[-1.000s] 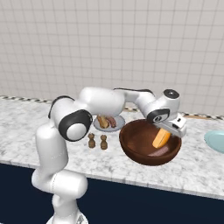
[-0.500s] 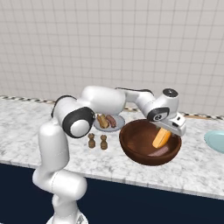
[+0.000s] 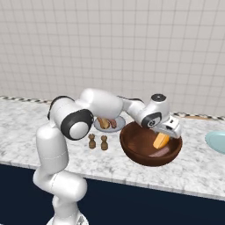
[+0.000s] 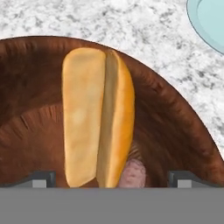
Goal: Place one bun and one sausage from the bowl on each plate.
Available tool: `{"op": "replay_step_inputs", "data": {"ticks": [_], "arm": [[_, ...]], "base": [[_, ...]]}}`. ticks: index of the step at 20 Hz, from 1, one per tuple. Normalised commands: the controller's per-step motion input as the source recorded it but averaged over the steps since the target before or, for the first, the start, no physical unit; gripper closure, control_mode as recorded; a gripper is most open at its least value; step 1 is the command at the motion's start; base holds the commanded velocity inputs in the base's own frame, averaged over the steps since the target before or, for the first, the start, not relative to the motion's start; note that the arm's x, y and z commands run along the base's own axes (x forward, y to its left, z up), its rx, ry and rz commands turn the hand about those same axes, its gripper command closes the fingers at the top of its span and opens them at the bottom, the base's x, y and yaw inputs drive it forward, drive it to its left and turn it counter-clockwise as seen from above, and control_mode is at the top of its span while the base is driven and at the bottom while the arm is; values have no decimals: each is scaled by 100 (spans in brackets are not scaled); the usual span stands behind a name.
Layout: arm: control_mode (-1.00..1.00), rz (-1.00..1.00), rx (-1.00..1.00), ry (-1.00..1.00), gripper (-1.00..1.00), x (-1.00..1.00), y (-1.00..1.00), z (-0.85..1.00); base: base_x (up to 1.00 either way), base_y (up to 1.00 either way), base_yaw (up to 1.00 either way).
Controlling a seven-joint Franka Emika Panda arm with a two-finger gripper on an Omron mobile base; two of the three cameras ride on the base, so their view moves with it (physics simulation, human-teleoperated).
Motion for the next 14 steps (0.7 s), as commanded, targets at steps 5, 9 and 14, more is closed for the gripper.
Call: {"op": "replay_step_inputs", "data": {"ticks": [5, 9, 14], "arm": [[-100, 0, -9, 0, -100, 1, 0, -25], [-100, 0, -1, 0, -100, 13, -2, -7], [-100, 0, 0, 0, -100, 22, -11, -3]], "base": [[0, 0, 0], [0, 0, 0], [0, 0, 0]]}}
